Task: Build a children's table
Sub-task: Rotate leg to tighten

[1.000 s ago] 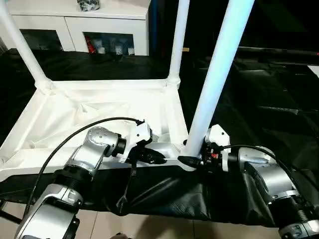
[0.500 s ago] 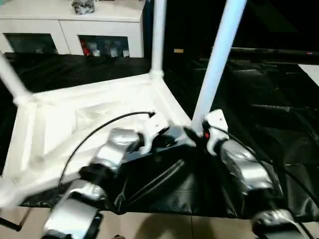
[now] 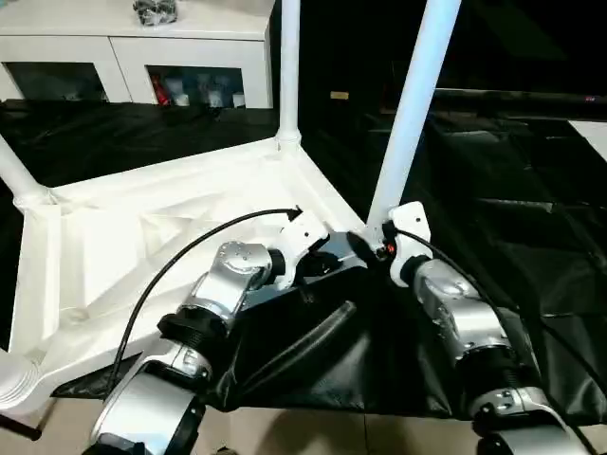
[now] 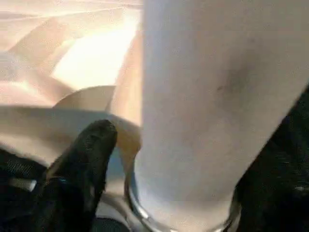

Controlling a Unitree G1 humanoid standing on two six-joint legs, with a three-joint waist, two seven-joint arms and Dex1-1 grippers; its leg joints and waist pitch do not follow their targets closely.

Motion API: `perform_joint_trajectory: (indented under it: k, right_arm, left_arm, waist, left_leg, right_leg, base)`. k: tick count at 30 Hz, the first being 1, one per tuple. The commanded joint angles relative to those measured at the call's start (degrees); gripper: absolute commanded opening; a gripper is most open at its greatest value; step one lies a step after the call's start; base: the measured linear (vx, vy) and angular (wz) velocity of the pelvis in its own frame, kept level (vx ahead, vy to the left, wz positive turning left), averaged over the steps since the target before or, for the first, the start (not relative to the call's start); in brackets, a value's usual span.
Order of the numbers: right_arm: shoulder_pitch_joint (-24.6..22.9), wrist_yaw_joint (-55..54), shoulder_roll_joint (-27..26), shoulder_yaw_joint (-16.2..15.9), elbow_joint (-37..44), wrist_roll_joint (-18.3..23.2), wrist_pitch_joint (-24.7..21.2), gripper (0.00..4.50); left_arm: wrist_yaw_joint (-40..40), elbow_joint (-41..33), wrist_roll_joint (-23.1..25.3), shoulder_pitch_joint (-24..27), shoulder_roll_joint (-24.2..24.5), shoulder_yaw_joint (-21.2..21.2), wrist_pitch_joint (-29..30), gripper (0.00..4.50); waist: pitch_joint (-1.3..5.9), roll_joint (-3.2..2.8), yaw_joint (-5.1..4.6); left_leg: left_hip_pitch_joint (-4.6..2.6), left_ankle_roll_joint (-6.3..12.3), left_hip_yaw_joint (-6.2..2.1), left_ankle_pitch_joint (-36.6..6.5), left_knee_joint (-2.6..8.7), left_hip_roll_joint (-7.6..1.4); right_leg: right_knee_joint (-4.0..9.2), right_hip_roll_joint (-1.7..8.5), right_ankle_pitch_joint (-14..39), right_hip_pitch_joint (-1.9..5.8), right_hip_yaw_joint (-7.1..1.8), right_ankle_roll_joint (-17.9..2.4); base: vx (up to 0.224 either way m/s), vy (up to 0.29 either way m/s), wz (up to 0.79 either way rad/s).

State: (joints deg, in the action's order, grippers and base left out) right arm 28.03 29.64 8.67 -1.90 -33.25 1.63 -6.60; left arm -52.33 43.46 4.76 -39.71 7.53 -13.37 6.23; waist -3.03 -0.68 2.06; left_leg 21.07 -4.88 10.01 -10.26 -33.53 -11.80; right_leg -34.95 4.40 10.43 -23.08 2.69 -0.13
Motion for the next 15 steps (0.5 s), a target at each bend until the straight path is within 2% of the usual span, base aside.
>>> perform_joint_trajectory:
  k: [1,4,5,6,12,13,15]
  right_arm:
    - [-1.1,7.2,-0.2,-4.6,2.5,0.8,0.4,3.74]
    - [-2.7,13.3,2.5,-5.9,5.3,1.9,0.3,3.74]
    - [-4.0,18.0,4.7,-6.8,7.5,3.2,-0.2,3.74]
    - [-4.1,18.2,4.8,-6.8,7.6,3.2,-0.2,3.74]
    - [-6.9,28.0,9.6,-8.3,11.6,5.5,-0.7,3.74]
    - [-7.2,29.1,10.1,-8.5,12.1,5.7,-0.9,3.49]
    - [-7.9,31.9,11.4,-9.0,13.5,6.5,-2.1,3.36]
  left_arm:
    - [-4.6,-2.9,-2.3,0.3,-0.9,-1.5,-3.2,0.00]
    - [-7.0,-3.4,-2.7,0.7,0.7,-1.4,-3.7,0.00]
    - [-9.8,-4.2,-3.4,1.0,2.1,-1.4,-4.2,0.00]
    - [-10.0,-4.3,-3.5,1.0,2.1,-1.4,-4.3,0.00]
    - [-18.1,-7.0,-5.1,2.3,5.6,-2.2,-4.4,0.00]
    - [-18.7,-7.1,-5.1,2.3,6.0,-2.3,-4.5,0.00]
    - [-21.5,-7.9,-5.5,2.7,7.3,-2.8,-4.0,0.00]
  waist:
    - [3.62,0.41,0.19]
    - [3.85,0.39,0.26]
    - [3.79,0.43,0.32]
    - [3.84,0.43,0.42]
    - [3.56,0.28,0.69]
    - [3.55,0.16,0.83]
    - [3.50,0.15,1.26]
  left_leg:
    - [0.01,3.20,-0.04,-12.6,3.84,-0.77]
    - [-0.07,4.22,0.01,-10.8,3.59,-0.90]
    - [-0.02,4.66,0.04,-10.7,3.57,-0.86]
    - [-0.01,4.85,0.00,-10.5,3.54,-0.92]
    - [-0.35,4.58,0.09,-12.8,3.73,-1.25]
    - [-0.46,4.44,0.16,-13.1,3.76,-1.30]
    - [-0.51,3.95,0.19,-13.4,3.81,-1.28]
  right_leg:
    - [4.91,2.94,13.1,3.03,-1.97,-11.8]
    - [4.31,2.86,8.0,3.17,-1.97,-13.7]
    - [4.26,2.84,7.3,3.26,-1.93,-14.1]
    - [4.17,2.86,6.8,3.36,-1.92,-14.3]
    - [4.38,2.94,9.8,3.05,-1.97,-14.9]
    - [4.46,2.90,10.1,2.89,-2.03,-14.8]
    - [4.53,2.94,11.2,2.87,-2.05,-14.5]
  base:
    - [0.000,0.000,0.00]
    - [0.000,0.000,0.00]
    - [0.000,0.000,0.00]
    - [0.000,0.000,0.00]
    - [0.000,0.000,0.00]
    - [0.000,0.000,0.00]
    - [0.000,0.000,0.00]
